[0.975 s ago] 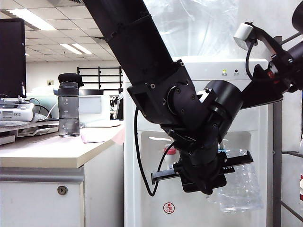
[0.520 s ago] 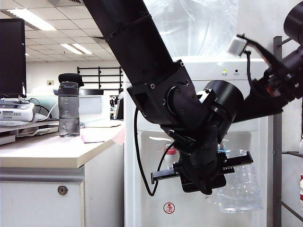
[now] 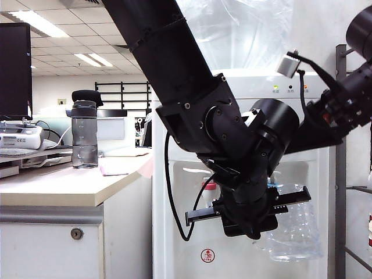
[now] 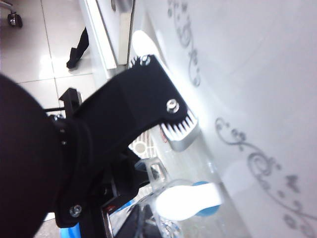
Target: Pick up the plastic mug from the left desk, go to the cold water outlet of the water dispenser, press the vertical switch to get some water, then put the mug back on the desk.
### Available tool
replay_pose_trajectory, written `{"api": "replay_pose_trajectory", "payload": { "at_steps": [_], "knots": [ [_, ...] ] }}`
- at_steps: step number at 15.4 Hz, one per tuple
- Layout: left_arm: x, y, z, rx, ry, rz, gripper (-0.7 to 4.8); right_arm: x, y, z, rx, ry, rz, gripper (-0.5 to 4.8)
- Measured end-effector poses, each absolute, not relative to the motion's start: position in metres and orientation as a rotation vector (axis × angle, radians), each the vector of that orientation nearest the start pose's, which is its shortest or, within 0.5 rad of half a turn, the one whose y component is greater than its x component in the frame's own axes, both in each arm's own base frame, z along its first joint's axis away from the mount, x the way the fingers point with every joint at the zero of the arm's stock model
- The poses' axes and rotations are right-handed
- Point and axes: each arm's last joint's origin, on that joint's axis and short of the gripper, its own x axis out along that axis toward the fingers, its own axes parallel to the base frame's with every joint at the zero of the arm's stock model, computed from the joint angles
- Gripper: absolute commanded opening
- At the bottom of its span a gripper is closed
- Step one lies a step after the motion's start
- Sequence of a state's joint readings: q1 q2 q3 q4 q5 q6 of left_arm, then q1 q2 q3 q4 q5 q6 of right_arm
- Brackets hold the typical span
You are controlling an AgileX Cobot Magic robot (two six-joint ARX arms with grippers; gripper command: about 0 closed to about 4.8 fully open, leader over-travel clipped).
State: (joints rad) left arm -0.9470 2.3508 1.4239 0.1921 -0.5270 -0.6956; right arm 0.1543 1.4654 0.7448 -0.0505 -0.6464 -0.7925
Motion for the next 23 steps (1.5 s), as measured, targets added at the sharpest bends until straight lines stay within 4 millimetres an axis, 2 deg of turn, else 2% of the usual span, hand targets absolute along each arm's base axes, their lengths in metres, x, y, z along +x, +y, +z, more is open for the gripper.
{"api": "replay_pose_trajectory", "payload": {
  "at_steps": [10, 19, 23],
  "knots": [
    [0.285, -0.373, 0.069, -0.169, 0.644, -0.192, -0.06, 0.287, 0.063, 0.165, -0.485, 0.457, 1.006, -0.05],
    [0.285, -0.373, 0.069, -0.166, 0.644, -0.194, -0.06, 0.293, 0.063, 0.168, -0.476, 0.418, 0.954, -0.05],
    [0.285, -0.373, 0.069, -0.165, 0.644, -0.194, -0.06, 0.294, 0.063, 0.162, -0.459, 0.442, 0.958, -0.05]
  ]
}}
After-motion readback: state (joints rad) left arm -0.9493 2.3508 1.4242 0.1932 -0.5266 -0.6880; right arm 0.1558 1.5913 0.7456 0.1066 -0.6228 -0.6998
